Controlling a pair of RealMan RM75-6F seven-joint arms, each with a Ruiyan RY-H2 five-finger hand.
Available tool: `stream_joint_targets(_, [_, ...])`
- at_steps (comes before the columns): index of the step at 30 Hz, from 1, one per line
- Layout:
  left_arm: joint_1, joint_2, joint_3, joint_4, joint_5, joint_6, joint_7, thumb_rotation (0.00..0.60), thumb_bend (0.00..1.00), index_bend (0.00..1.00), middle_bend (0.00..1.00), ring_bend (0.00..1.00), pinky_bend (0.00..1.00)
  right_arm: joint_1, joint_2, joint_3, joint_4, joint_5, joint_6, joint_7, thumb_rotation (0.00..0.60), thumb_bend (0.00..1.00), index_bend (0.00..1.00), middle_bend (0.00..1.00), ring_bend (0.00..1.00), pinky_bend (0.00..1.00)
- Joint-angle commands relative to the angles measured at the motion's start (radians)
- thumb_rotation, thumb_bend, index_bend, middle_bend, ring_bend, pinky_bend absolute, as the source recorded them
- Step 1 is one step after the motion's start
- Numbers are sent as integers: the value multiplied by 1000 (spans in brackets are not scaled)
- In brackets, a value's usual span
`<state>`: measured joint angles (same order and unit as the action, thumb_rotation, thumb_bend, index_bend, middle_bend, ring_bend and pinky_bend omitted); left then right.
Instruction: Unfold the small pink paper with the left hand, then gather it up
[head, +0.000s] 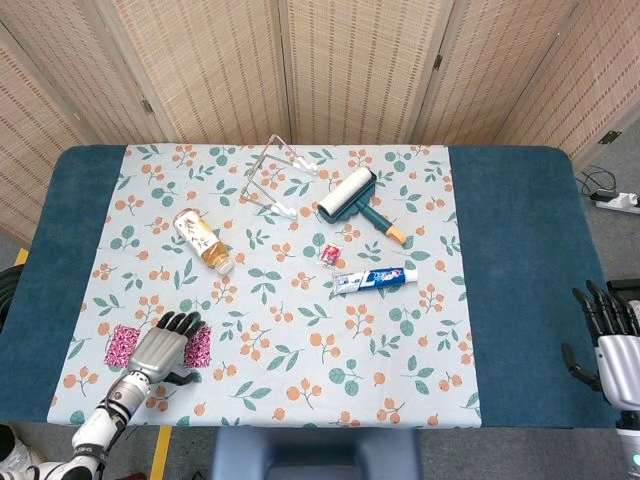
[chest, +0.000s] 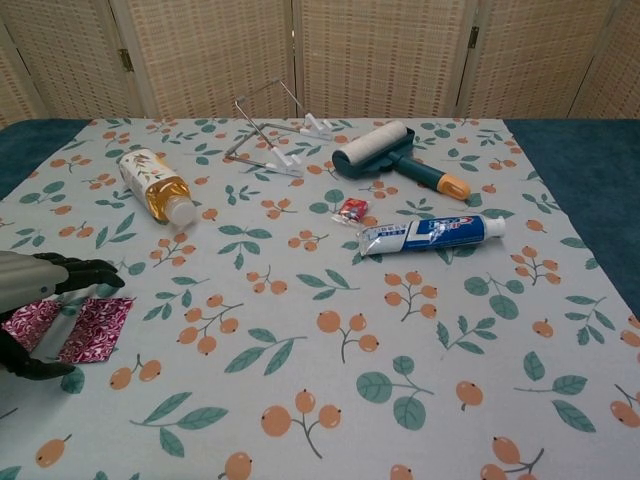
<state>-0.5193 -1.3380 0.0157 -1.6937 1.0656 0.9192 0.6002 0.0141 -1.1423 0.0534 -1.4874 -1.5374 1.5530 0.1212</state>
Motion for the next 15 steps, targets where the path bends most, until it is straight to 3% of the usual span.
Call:
stream_joint_targets(1, [-10, -10, 2, 5, -26, 2, 15, 463, 295, 105, 0, 0, 0, 0, -1, 0, 4, 1, -1, 3, 600, 458, 0, 0, 0, 0])
stream_joint_targets(15, [-37, -40, 19, 12, -116, 49, 88, 503, 295, 140, 0, 0, 0, 5, -7, 2, 25, 6, -11, 23, 600, 457, 0, 0, 0, 0])
